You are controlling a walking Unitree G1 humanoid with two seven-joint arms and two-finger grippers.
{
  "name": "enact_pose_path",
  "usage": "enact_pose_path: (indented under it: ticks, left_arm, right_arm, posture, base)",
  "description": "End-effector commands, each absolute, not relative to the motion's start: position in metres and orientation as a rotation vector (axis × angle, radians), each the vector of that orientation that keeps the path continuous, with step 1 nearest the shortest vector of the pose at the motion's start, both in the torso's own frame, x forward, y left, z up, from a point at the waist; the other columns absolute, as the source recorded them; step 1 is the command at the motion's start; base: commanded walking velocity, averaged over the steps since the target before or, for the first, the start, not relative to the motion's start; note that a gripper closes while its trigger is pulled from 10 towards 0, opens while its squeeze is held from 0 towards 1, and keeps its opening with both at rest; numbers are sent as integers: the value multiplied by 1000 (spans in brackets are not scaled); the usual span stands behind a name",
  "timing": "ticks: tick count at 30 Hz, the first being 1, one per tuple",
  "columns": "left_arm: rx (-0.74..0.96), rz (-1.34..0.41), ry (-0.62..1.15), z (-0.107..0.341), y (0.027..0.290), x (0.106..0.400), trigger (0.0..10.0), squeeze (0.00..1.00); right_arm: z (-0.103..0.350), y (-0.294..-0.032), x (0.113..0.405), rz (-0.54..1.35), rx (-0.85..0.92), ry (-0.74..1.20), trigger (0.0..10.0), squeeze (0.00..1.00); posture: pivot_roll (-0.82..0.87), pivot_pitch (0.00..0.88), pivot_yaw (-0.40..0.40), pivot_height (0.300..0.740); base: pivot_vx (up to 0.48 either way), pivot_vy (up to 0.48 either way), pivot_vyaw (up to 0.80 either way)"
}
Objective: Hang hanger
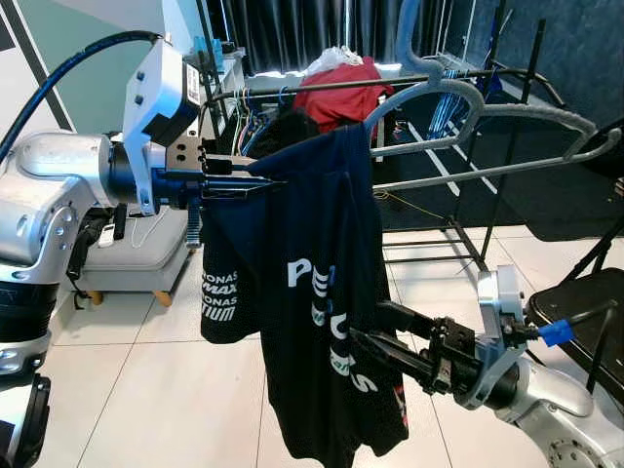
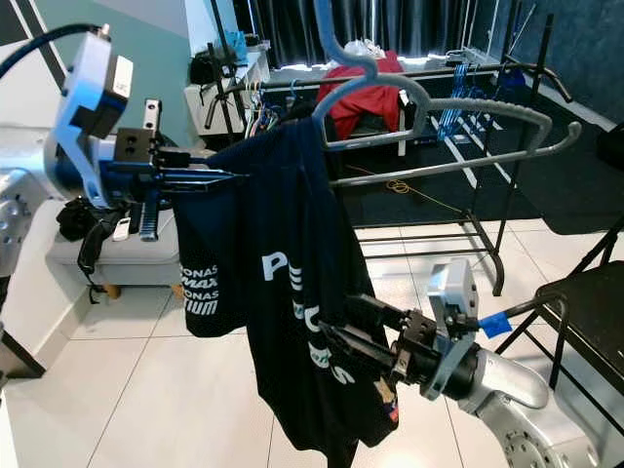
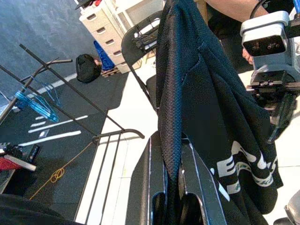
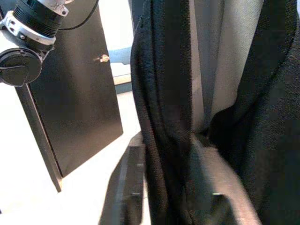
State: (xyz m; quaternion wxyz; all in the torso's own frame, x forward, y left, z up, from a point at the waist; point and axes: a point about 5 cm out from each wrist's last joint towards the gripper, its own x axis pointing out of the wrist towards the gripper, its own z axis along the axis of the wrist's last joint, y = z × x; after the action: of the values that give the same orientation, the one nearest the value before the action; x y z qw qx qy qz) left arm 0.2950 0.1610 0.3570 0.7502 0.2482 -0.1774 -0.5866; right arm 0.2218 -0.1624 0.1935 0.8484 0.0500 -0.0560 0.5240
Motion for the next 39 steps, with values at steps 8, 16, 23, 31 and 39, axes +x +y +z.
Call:
enact_pose_path:
  ticks: [8, 16, 23, 31, 39]
  left_arm:
    - [536, -1248, -401, 358, 166, 296, 10000, 0]
    - [639, -1119, -310, 349, 186, 309, 10000, 0]
    - [841, -971, -51, 317, 221, 321, 10000, 0]
    - [944, -1093, 218, 262, 227, 308, 10000, 0]
    - [967, -1135, 239, 259, 229, 308, 10000, 0]
  right_arm:
    - [193, -163, 222, 1097, 106, -125, 0, 0]
    - [191, -185, 237, 920, -6, -103, 0, 0]
    - [178, -227, 256, 626, -253, 37, 0, 0]
    - [152, -251, 267, 390, -570, 212, 0, 0]
    - [141, -230, 269, 425, -607, 191, 0, 0]
  posture:
    - [-106, 0, 51, 740]
    - [-109, 0, 51, 740]
    - [-104, 0, 56, 740]
    - [-96, 0, 57, 740]
    - [-92, 0, 68, 740]
  base:
    - [0, 0, 0]
    - [0, 0, 0]
    - [0, 0, 0]
    - [0, 0, 0]
    - [0, 0, 0]
